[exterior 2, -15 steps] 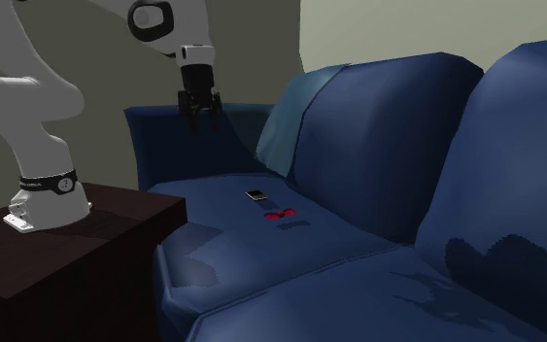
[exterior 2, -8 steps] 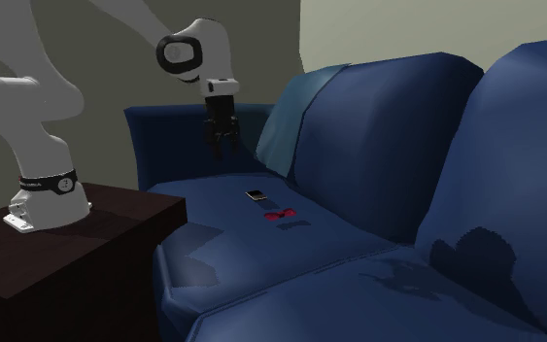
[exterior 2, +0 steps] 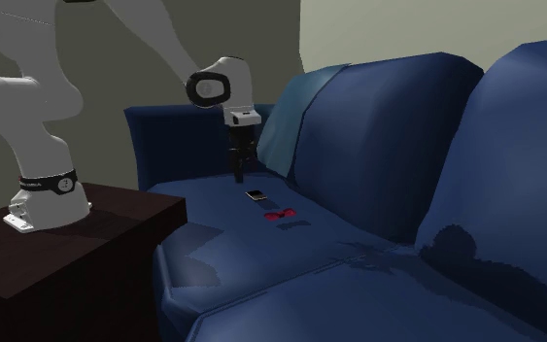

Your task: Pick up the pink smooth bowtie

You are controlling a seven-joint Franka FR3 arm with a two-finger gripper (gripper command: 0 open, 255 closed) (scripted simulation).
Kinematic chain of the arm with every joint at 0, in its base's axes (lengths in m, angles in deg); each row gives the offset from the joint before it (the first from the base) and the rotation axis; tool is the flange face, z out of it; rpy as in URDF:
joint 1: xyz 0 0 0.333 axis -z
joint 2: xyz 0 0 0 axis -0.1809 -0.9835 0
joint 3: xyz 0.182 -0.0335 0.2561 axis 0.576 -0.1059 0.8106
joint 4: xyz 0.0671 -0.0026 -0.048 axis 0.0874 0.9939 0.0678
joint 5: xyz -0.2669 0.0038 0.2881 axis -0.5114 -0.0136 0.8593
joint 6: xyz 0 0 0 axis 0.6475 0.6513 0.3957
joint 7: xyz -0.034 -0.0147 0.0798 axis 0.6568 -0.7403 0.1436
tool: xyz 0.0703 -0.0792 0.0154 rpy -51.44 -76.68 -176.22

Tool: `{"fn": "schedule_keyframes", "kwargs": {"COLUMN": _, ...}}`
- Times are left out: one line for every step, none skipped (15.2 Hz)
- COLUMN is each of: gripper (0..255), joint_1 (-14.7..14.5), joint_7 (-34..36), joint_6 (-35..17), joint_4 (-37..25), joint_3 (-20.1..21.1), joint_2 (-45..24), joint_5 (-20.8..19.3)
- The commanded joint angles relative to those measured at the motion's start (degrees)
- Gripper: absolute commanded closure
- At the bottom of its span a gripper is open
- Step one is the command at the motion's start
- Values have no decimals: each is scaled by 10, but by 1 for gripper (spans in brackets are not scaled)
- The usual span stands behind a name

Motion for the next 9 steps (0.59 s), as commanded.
{"fn": "schedule_keyframes", "kwargs": {"gripper": 0, "joint_1": -14, "joint_7": 22, "joint_6": -13, "joint_4": -28, "joint_3": -6, "joint_2": -46, "joint_5": -21}}
{"fn": "schedule_keyframes", "kwargs": {"gripper": 0, "joint_1": -22, "joint_7": 31, "joint_6": -18, "joint_4": -43, "joint_3": -9, "joint_2": -68, "joint_5": -30}}
{"fn": "schedule_keyframes", "kwargs": {"gripper": 0, "joint_1": -31, "joint_7": 39, "joint_6": -23, "joint_4": -58, "joint_3": -13, "joint_2": -90, "joint_5": -37}}
{"fn": "schedule_keyframes", "kwargs": {"gripper": 0, "joint_1": -39, "joint_7": 47, "joint_6": -27, "joint_4": -74, "joint_3": -17, "joint_2": -112, "joint_5": -44}}
{"fn": "schedule_keyframes", "kwargs": {"gripper": 0, "joint_1": -47, "joint_7": 53, "joint_6": -30, "joint_4": -91, "joint_3": -21, "joint_2": -134, "joint_5": -50}}
{"fn": "schedule_keyframes", "kwargs": {"gripper": 0, "joint_1": -56, "joint_7": 59, "joint_6": -33, "joint_4": -108, "joint_3": -25, "joint_2": -155, "joint_5": -55}}
{"fn": "schedule_keyframes", "kwargs": {"gripper": 0, "joint_1": -64, "joint_7": 64, "joint_6": -36, "joint_4": -126, "joint_3": -29, "joint_2": -177, "joint_5": -60}}
{"fn": "schedule_keyframes", "kwargs": {"gripper": 0, "joint_1": -72, "joint_7": 69, "joint_6": -38, "joint_4": -145, "joint_3": -32, "joint_2": -198, "joint_5": -63}}
{"fn": "schedule_keyframes", "kwargs": {"gripper": 0, "joint_1": -80, "joint_7": 73, "joint_6": -39, "joint_4": -164, "joint_3": -35, "joint_2": -219, "joint_5": -66}}
